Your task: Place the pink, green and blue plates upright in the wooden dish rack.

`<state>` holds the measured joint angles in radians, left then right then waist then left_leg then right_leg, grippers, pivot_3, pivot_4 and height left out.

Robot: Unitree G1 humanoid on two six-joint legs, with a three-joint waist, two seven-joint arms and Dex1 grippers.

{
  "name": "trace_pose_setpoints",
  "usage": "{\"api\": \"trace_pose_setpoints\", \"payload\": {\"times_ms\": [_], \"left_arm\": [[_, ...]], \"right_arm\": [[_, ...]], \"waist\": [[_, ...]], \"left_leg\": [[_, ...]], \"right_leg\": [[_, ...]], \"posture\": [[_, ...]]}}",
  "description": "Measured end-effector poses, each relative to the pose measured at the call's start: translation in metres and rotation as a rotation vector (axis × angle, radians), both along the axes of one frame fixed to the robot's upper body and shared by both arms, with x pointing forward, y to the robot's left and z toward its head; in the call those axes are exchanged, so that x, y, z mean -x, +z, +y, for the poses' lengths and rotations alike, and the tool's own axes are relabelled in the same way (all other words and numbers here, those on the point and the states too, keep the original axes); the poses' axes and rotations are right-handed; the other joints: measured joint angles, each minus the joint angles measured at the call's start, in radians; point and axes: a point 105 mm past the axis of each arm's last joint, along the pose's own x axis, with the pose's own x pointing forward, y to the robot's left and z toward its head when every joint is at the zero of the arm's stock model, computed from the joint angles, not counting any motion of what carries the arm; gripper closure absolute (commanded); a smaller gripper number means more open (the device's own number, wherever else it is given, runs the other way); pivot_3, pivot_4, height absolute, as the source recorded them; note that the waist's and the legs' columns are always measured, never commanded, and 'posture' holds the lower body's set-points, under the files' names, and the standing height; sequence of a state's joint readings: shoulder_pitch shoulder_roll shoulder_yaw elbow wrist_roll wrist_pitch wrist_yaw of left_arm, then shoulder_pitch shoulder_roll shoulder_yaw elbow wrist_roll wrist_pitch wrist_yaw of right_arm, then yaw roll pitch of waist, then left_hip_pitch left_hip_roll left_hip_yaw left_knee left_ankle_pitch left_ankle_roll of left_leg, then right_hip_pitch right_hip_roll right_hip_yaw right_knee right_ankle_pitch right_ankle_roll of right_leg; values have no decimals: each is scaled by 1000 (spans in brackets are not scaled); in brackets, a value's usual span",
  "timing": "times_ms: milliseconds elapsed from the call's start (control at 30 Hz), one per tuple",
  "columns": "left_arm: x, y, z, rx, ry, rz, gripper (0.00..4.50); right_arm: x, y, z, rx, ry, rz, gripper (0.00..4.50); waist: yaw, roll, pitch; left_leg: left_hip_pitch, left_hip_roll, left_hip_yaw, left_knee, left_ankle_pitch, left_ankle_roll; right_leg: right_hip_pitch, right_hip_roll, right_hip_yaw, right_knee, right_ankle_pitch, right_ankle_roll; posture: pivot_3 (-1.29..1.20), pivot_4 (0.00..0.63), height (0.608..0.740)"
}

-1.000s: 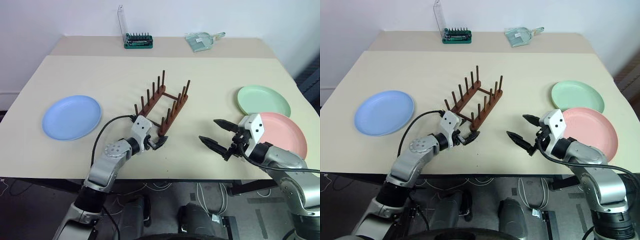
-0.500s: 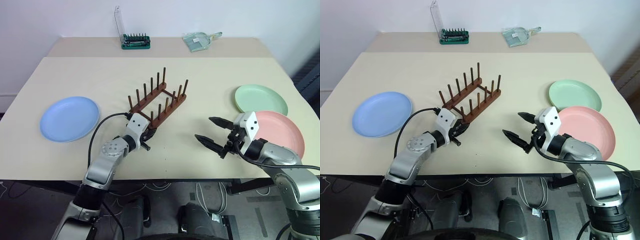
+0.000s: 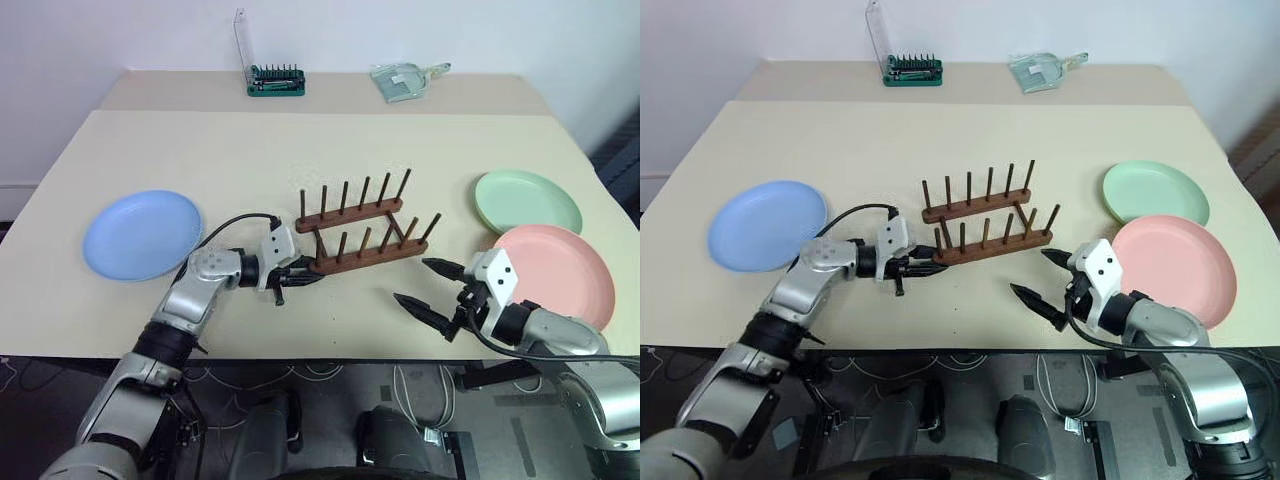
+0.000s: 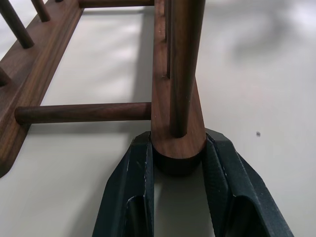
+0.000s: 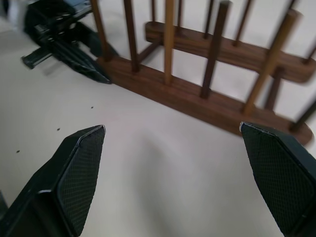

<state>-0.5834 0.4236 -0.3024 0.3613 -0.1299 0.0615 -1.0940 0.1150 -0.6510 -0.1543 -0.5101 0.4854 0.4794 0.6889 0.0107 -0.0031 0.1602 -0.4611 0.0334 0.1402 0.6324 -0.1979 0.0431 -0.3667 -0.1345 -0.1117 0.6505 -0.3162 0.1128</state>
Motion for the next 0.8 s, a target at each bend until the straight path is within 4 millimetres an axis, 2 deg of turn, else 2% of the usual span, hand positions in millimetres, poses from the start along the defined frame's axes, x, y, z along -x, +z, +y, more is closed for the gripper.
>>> {"api": "trace_pose_setpoints", "payload": {"times_ms": [300, 367, 400, 500, 600, 667, 733, 767, 800], "left_arm": [[-16, -1, -13, -31, -116, -18, 3773], [-17, -2, -13, -30, -125, -9, 2736], [-17, -2, -12, -26, -121, -11, 2411], [-20, -1, -9, -23, -106, -14, 964], [-19, 1, -2, -22, -89, -22, 964], [-18, -1, 7, -15, -59, -9, 933], [-13, -1, 19, -3, -24, 14, 1463], [-10, -1, 26, 8, -5, 30, 1727], [-6, -2, 30, 17, 9, 45, 2189]], "right_arm": [[10, 3, -4, 16, -64, -17, 0], [9, 3, -5, 17, -75, -18, 0], [9, 3, -6, 17, -76, -18, 0], [9, 2, -6, 18, -83, -17, 0], [9, 2, -6, 23, -84, -12, 0], [8, 1, -7, 33, -87, -6, 562], [5, 1, -8, 53, -90, -7, 1259], [3, 0, -10, 79, -94, -6, 1791], [2, -3, -13, 107, -100, 2, 2285]], "waist": [[1, -1, 1], [1, -1, 1], [1, -1, 1], [-1, -1, 1], [-5, -1, 1], [-9, -1, 1], [-18, -1, 1], [-23, -1, 1], [-25, -1, 1]], "left_leg": [[0, 0, 0, 1, 0, 1], [0, 0, 0, 1, 0, 1], [0, 0, 0, 1, 0, 1], [0, 0, 0, 1, 0, 1], [0, 0, 0, 1, 0, 1], [0, 1, 0, 1, 0, 1], [0, 1, 0, 1, 0, 1], [1, 1, 0, 1, 0, 1], [1, 1, -1, 1, 0, 0]], "right_leg": [[0, 0, 0, 0, 0, 0], [0, 0, 0, 0, 0, 0], [0, 0, 0, 0, 0, 0], [0, 0, 0, 1, 0, 0], [0, 0, 0, 1, 0, 0], [0, 1, 0, 2, 0, 0], [0, 1, 0, 2, 0, 0], [0, 1, 0, 3, 0, 0], [0, 1, 0, 3, 0, 0]], "posture": [[0, 150, 736], [0, 150, 736], [0, 150, 736], [0, 150, 736], [0, 150, 736], [0, 150, 736], [0, 150, 736], [0, 150, 736], [0, 150, 736]]}}
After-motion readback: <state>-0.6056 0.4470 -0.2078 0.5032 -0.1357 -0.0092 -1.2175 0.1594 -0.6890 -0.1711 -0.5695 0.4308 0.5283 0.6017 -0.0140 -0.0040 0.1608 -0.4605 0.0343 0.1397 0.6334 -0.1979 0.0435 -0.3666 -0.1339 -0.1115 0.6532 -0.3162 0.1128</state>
